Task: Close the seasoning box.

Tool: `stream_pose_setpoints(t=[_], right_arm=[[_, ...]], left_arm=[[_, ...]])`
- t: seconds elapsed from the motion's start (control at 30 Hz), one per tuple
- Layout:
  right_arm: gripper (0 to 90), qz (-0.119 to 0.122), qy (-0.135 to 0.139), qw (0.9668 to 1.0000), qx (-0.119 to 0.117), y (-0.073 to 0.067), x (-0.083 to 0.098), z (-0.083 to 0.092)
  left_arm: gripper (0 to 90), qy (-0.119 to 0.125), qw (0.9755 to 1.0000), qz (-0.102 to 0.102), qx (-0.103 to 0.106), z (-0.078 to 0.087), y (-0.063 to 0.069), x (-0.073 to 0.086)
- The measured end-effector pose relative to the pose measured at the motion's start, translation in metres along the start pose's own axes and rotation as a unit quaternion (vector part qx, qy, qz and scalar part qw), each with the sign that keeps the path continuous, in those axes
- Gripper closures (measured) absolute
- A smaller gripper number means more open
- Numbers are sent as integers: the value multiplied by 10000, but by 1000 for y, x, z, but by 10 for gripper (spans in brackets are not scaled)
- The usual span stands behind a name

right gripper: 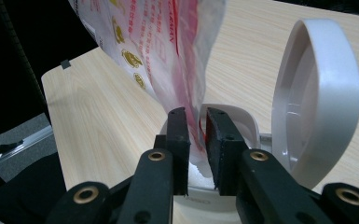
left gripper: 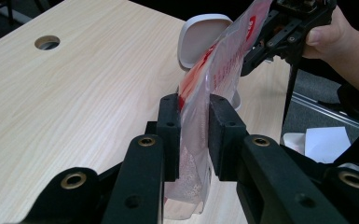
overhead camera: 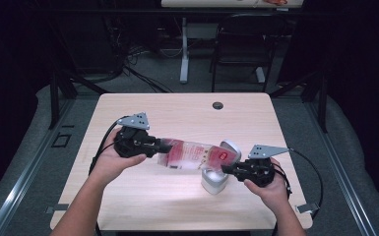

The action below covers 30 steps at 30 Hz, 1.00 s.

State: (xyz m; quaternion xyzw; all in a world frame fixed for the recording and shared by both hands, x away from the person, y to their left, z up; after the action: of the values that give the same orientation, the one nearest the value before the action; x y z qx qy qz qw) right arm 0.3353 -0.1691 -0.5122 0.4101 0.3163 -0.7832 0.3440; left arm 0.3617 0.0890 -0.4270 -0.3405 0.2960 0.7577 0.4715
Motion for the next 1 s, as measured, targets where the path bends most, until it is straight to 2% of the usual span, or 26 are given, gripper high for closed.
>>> stream_pose_setpoints(t=[1.0], right_arm=[[810, -11, 139, 9999, -98, 0, -2, 2]], left_arm=[[758, 59, 9996, 293, -7, 2, -11, 25]])
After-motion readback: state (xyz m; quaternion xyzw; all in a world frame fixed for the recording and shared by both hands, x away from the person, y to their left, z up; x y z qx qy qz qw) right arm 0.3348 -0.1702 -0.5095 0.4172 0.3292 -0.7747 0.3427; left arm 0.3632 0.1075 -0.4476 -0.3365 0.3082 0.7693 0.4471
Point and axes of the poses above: each handheld gripper's, and its own axes: z roughly backward along the jaws, x roughly out of its underside, y roughly to its right, the point moved 7 cm from there along -z, roughly forward along the jaws, and after that the axes turned 1 degree about -x, right-handed, at the moved point
